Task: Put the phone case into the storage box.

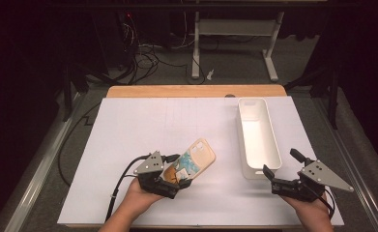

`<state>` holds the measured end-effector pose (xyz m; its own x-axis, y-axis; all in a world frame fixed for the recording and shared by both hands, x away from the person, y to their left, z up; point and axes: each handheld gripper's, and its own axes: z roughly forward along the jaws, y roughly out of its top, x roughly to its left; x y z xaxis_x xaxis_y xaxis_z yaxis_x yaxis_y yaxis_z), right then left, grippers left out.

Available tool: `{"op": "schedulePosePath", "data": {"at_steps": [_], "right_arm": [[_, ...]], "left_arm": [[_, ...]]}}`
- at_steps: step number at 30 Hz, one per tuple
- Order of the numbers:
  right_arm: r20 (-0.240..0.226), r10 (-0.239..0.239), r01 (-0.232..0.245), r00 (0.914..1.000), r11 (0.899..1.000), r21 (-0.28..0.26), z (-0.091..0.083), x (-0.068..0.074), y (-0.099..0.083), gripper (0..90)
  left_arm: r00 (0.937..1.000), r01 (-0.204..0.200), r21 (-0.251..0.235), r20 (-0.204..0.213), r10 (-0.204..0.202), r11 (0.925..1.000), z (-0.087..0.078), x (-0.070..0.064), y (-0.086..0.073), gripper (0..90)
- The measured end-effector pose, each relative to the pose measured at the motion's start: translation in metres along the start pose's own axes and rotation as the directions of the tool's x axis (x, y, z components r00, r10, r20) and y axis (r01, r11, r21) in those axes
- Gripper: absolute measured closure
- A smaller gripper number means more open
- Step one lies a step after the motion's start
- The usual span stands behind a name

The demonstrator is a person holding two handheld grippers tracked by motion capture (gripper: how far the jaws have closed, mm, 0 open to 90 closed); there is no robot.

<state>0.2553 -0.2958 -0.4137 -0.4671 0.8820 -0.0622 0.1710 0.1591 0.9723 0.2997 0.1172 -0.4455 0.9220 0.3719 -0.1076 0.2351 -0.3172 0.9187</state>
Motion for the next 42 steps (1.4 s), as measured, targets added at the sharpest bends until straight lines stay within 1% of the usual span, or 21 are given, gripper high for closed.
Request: {"op": "schedulePosePath", "data": {"at_steps": [2,3,5,7,10,12,13,14,16,18,20,21,23,25,26,28,29,31,35,36,42], "right_arm": [[-0.001,0.0,0.0,1.0,1.0,-0.001,0.0,0.0,0.0,0.7],[-0.003,0.001,-0.001,1.0,1.0,0.002,0.0,0.001,0.0,0.7],[-0.002,0.0,0.0,1.0,1.0,0.004,0.001,0.001,0.0,0.7],[-0.005,0.002,-0.002,1.0,1.0,0.005,0.001,0.002,0.0,0.7],[-0.012,-0.003,0.003,0.9999,1.0,0.001,0.002,0.002,0.001,0.6],[-0.02,0.004,-0.004,0.9998,1.0,0.0,0.003,0.003,0.002,0.6],[-0.034,0.013,-0.013,0.9994,1.0,-0.002,0.004,0.004,0.004,0.5],[-0.04,0.017,-0.018,0.9991,1.0,-0.004,0.006,0.005,0.005,0.5],[-0.045,0.019,-0.019,0.9988,1.0,0.003,0.008,0.006,0.008,0.3],[-0.058,0.031,-0.031,0.9978,1.0,0.004,0.011,0.008,0.011,0.3],[-0.066,0.031,-0.031,0.9974,1.0,0.008,0.013,0.009,0.013,0.3],[-0.081,0.023,-0.023,0.9964,1.0,0.005,0.016,0.013,0.019,0.3],[-0.089,0.021,-0.02,0.9959,1.0,0.003,0.018,0.015,0.022,0.3],[-0.112,0.008,-0.009,0.9937,1.0,-0.007,0.023,0.02,0.032,0.3],[-0.112,0.008,-0.009,0.9937,1.0,-0.007,0.023,0.02,0.032,0.3],[-0.128,0.001,-0.002,0.9918,1.0,-0.008,0.028,0.023,0.037,0.3],[-0.149,-0.004,0.002,0.9888,1.0,-0.008,0.034,0.026,0.042,0.3],[-0.16,-0.008,0.008,0.987,1.0,-0.004,0.038,0.028,0.046,0.3],[-0.174,-0.013,0.014,0.9846,1.0,0.007,0.045,0.03,0.047,0.3],[-0.183,-0.006,0.009,0.9831,1.0,0.014,0.049,0.031,0.046,0.3],[-0.203,-0.01,0.013,0.9791,1.0,0.017,0.051,0.034,0.039,0.4]], "left_arm": [[1.0,-0.002,0.002,0.008,0.002,1.0,0.001,-0.001,0.0,11.5],[0.9999,0.002,0.012,0.017,-0.002,0.9999,0.003,-0.002,-0.001,11.5],[0.9997,0.01,0.015,0.024,-0.011,0.9998,0.004,-0.002,-0.002,11.4],[0.9992,0.007,0.014,0.038,-0.007,0.9999,0.005,-0.003,-0.003,11.5],[0.9974,-0.006,0.013,0.072,0.005,0.9999,0.007,-0.006,-0.003,11.4],[0.9959,-0.012,0.007,0.089,0.011,0.9999,0.007,-0.008,-0.003,11.4],[0.9942,-0.011,-0.004,0.106,0.012,0.9999,0.006,-0.009,-0.002,11.4],[0.9939,-0.011,-0.006,0.11,0.012,0.9999,0.006,-0.01,-0.002,11.4],[0.9945,-0.005,-0.003,0.104,0.005,1.0,0.005,-0.01,-0.002,11.4],[0.9942,-0.001,-0.005,0.107,0.002,1.0,0.004,-0.011,-0.002,11.4],[0.9944,-0.004,-0.006,0.106,0.005,1.0,0.004,-0.011,-0.002,11.4],[0.9943,-0.007,-0.007,0.106,0.008,0.9999,0.004,-0.012,-0.001,11.4],[0.9941,-0.012,-0.012,0.107,0.014,0.9998,0.003,-0.013,-0.001,11.4],[0.9938,-0.01,-0.02,0.11,0.012,0.9998,0.002,-0.013,-0.001,11.4],[0.9938,-0.01,-0.02,0.11,0.012,0.9998,0.002,-0.013,-0.001,11.4],[0.9935,-0.013,-0.022,0.113,0.015,0.9997,0.001,-0.013,-0.001,11.4],[0.9933,-0.013,-0.023,0.114,0.015,0.9997,0.001,-0.013,-0.001,11.4],[0.9934,-0.011,-0.024,0.114,0.014,0.9996,0.001,-0.013,-0.001,11.4],[0.9931,-0.011,-0.027,0.117,0.014,0.9996,0.001,-0.012,-0.001,11.4],[0.9931,-0.014,-0.025,0.116,0.017,0.9996,0.001,-0.012,-0.002,11.4],[0.9939,-0.015,-0.029,0.108,0.018,0.9995,0.001,-0.011,-0.002,11.4]]}}
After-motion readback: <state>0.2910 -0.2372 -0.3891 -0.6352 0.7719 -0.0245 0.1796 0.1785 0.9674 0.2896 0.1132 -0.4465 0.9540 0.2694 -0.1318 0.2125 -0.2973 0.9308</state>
